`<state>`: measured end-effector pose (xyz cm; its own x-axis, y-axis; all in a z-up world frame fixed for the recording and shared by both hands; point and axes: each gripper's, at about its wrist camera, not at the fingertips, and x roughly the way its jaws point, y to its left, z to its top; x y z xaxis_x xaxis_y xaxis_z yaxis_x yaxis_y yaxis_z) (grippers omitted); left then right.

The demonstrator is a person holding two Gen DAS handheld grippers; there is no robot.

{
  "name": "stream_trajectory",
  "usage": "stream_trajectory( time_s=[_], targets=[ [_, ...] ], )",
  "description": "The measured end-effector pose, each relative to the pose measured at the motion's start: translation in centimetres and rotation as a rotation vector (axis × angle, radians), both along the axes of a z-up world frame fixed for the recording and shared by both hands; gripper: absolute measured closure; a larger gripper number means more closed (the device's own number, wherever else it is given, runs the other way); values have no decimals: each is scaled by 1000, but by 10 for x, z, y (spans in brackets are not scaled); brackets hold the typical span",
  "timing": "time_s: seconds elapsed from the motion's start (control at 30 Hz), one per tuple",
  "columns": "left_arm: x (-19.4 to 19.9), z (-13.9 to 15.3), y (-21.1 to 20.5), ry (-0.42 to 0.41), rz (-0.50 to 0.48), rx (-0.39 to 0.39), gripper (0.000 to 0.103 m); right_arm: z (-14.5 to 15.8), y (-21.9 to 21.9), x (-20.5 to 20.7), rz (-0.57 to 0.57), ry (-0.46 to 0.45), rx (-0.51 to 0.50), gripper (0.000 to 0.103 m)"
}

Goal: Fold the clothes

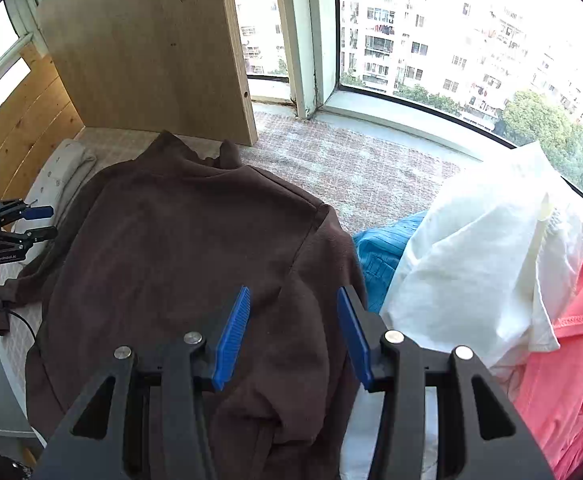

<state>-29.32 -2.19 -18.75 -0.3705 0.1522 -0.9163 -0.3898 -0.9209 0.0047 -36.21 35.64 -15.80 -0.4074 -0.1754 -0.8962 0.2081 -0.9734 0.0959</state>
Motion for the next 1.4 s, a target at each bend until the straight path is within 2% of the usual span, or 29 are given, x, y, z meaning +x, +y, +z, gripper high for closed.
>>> stream_trajectory(
  time_s=[0.1,0.2,0.23,0.27,0.3,0.33,0.43,0.53,0.6,0.67,0.7,0.73,0.77,0.83,0.87,0.97,1.07,1.17,1.23,1.33,1.37,1.4],
  targets=[
    [-22,-23,4,-31,15,-30,57,-26,6,-24,4,-34,12,58],
    [-38,-38,6,-61,38,-60,58,-39,7,-32,35,-58,-5,58],
    [-42,-41,7,-68,38,-64,62,-40,6,-32,53,-63,-15,58],
    [-45,-44,8,-73,39,-68,69,-41,6,-33,71,-69,-26,64],
    [-47,-45,7,-78,44,-67,91,-43,5,-34,90,-74,-37,93],
    [-49,-46,6,-88,50,-57,99,-43,4,-35,106,-77,-43,97],
    [-48,-37,1,-70,67,-46,99,-27,7,-34,130,-55,-15,97],
    [-47,-14,-9,-8,91,-57,100,-8,26,-41,96,-22,-14,97],
    [-54,-4,-17,21,100,-60,99,-25,32,-50,56,-60,61,97],
    [-68,-16,-25,-8,128,-61,98,-41,33,-58,32,-103,128,91],
    [-74,-27,-26,-34,133,-80,90,-40,31,-58,26,-101,137,88],
    [-78,-35,-24,-44,130,-114,76,-38,29,-58,22,-94,145,86],
    [-79,-38,-23,-39,125,-142,73,-30,26,-57,22,-70,150,83],
    [-75,-29,-23,-11,121,-130,73,-10,20,-54,39,3,141,83],
    [-73,-21,-22,8,116,-121,73,1,17,-53,60,36,119,79],
    [-69,6,-14,77,80,-112,68,16,6,-61,113,93,28,54],
    [-82,18,7,125,36,-107,63,-2,-14,-82,149,64,19,54],
    [-104,7,30,80,-27,-67,63,-25,-26,-95,164,21,26,54],
    [-112,-8,43,55,-61,-109,63,-34,-25,-102,164,7,5,54],
    [-120,-29,50,3,-67,-104,65,-49,-25,-108,175,-41,-18,54],
    [-120,-33,51,-6,-68,-97,68,-53,-25,-110,183,-53,-14,58],
    [-119,-36,51,-13,-69,-85,79,-56,-26,-110,188,-65,-8,77]
  ],
)
